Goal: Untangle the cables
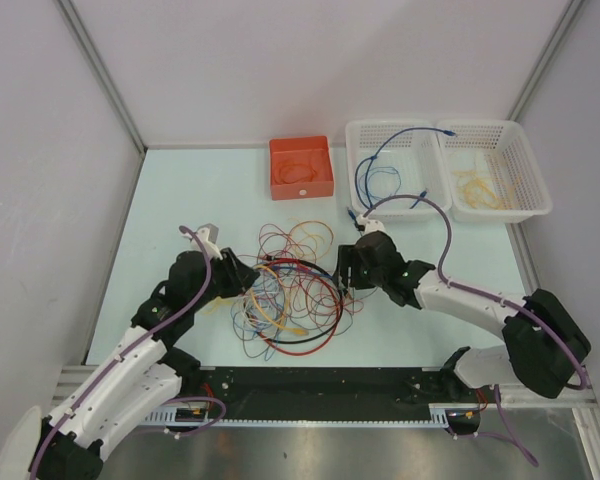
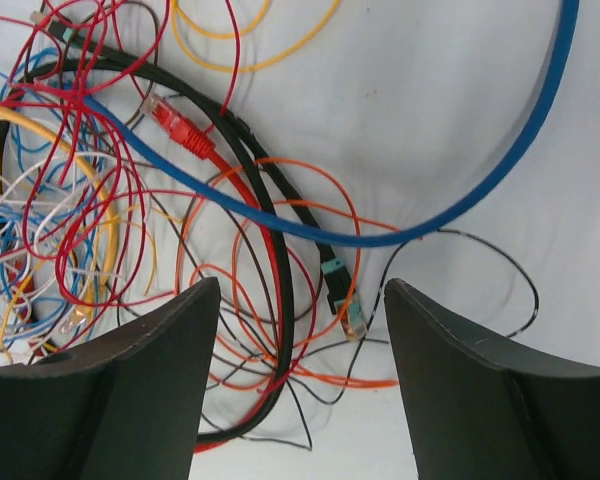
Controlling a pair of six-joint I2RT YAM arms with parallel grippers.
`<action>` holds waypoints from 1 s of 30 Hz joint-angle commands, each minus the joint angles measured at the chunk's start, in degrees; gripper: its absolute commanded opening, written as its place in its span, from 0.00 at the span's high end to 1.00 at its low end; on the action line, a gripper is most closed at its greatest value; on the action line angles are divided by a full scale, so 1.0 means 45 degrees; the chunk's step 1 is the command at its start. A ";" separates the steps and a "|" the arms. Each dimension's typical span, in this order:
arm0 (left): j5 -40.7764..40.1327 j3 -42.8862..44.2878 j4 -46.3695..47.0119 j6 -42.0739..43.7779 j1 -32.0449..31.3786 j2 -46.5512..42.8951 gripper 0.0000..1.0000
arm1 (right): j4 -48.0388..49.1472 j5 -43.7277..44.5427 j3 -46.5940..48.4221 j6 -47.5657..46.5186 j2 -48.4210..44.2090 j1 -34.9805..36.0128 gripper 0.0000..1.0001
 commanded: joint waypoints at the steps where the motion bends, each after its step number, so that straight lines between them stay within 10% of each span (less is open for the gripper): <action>1: -0.0351 0.0475 -0.0327 0.0328 0.0097 -0.0236 0.58 | 0.0994 0.1057 0.1181 -0.1581 0.0807 0.0058 0.29; 30: -0.0136 -0.0091 -0.0327 0.0133 0.0097 -0.0295 0.58 | 0.1327 -0.0820 0.3390 -0.3326 0.4348 0.0194 0.35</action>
